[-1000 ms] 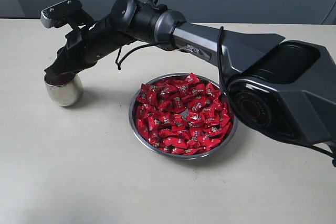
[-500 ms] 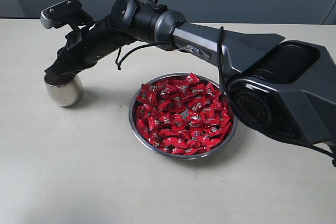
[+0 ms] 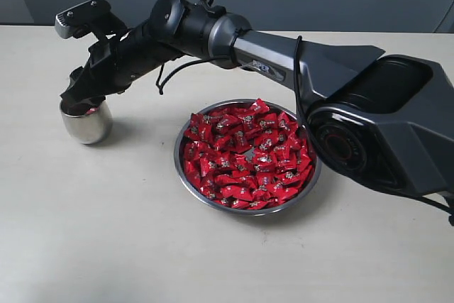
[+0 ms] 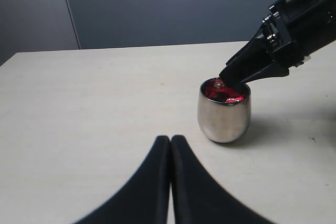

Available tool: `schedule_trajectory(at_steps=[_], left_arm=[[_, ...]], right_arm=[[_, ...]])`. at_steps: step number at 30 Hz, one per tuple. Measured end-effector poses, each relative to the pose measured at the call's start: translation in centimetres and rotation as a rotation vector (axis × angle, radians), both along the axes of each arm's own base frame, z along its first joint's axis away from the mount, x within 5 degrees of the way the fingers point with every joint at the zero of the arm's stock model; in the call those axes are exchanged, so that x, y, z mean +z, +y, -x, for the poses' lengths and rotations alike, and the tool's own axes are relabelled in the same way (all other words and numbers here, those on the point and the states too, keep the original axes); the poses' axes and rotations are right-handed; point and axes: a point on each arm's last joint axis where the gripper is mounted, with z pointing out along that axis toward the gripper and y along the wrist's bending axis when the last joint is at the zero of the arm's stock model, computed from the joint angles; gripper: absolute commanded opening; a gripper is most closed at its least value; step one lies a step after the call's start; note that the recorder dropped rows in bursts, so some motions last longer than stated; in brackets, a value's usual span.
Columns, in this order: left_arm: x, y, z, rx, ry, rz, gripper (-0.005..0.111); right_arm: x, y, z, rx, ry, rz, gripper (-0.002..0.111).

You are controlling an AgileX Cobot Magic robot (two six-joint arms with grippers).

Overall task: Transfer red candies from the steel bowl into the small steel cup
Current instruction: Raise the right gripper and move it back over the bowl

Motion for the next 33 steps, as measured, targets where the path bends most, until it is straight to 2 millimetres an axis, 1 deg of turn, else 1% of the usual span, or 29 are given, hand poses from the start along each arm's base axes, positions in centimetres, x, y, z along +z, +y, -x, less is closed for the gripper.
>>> schedule_trajectory(at_steps=[3,6,7,8,9,13,14,22,29,31,33], left_arm=[[0.0,0.0,0.0,0.0,0.0,0.0,0.0],[0.0,0.0,0.0,0.0,0.0,0.0,0.0],[0.0,0.0,0.0,0.0,0.0,0.0,0.0],[0.0,0.0,0.0,0.0,0.0,0.0,0.0],[0.0,0.0,0.0,0.0,0.0,0.0,0.0],[0.0,0.0,0.0,0.0,0.0,0.0,0.0],[0.0,0.0,0.0,0.0,0.0,0.0,0.0],[0.0,0.0,0.0,0.0,0.0,0.0,0.0],[0.0,0.0,0.0,0.0,0.0,0.0,0.0],[0.0,0.0,0.0,0.0,0.0,0.0,0.0],[0.0,0.0,0.0,0.0,0.0,0.0,0.0]], right_arm=[[0.0,0.0,0.0,0.003,0.005,0.005,0.049],[0.4,-0.2,0.3,0.013,0.017,0.025,0.049],[0.7,-0.3,0.3,0.012,0.024,0.031,0.048],[1.0,-0.4,0.4,0.008,0.03,0.042,0.044],[1.4,-0.6,0.4,0.001,0.034,0.05,0.039],[2.6,-1.1,0.7,0.008,0.031,0.097,0.005],[2.9,-1.3,0.8,0.014,0.032,0.107,-0.001],[5.0,-1.8,1.3,0.024,0.027,0.11,-0.001],[5.2,-2.1,1.4,0.01,0.064,0.133,-0.001],[5.6,-2.2,1.3,0.002,0.051,0.128,-0.001],[6.7,-2.4,1.1,-0.027,0.037,0.106,-0.001]])
